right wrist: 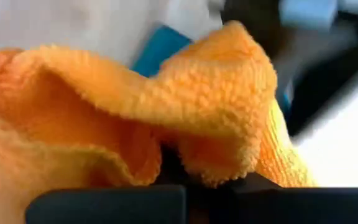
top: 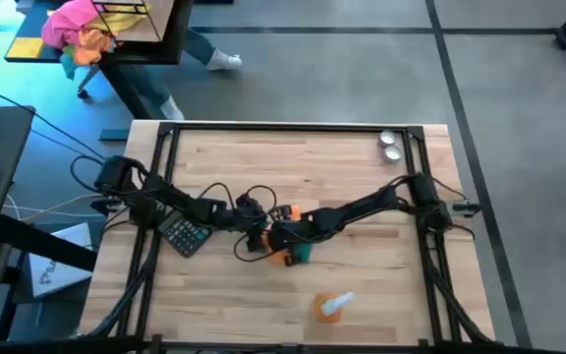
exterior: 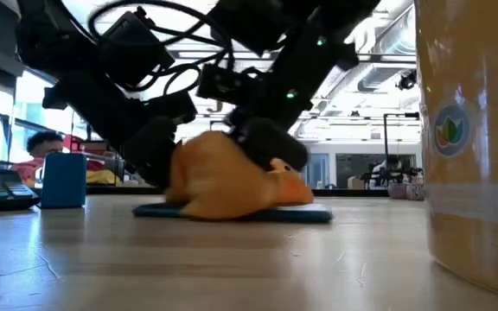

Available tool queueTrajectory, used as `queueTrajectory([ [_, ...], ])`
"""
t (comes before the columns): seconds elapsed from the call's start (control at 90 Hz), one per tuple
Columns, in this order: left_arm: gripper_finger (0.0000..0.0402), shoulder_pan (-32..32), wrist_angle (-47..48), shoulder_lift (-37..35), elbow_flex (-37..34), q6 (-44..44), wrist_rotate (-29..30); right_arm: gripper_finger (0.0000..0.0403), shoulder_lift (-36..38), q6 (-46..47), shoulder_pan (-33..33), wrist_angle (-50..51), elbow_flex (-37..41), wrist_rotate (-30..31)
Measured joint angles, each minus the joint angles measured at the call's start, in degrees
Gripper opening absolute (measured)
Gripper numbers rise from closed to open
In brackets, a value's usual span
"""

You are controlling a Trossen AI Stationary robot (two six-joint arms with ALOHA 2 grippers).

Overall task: Apply microfiber cloth
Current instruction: Wipe the back of the blue phone with the orange microfiber cloth

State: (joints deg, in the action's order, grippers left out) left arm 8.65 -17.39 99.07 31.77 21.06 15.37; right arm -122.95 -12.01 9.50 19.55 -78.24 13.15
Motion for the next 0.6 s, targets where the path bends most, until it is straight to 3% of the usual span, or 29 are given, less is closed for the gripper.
queueTrajectory([
  [0.267,0.0147,0.6,0.4,-0.3,-0.2,2.3,-3.0,0.0,8.0,0.6,-0.2,13.8,1.4,9.8],
  [0.333,0.0147,0.6,0.2,-0.4,-0.2,2.4,-3.6,0.0,9.9,1.7,-0.3,6.5,1.3,7.2],
  [0.411,0.0147,0.6,-0.2,-0.8,-0.3,2.4,-3.3,0.0,10.5,1.9,0.1,-3.5,1.7,0.2],
  [0.5,0.0147,0.4,-0.8,-1.1,-0.6,2.2,-3.4,0.0,7.8,1.7,1.2,-15.2,2.8,-7.1],
  [0.6,0.0147,0.3,-0.7,-1.4,-0.6,2.2,-3.4,0.0,3.8,2.4,2.2,-23.8,3.4,-9.8],
])
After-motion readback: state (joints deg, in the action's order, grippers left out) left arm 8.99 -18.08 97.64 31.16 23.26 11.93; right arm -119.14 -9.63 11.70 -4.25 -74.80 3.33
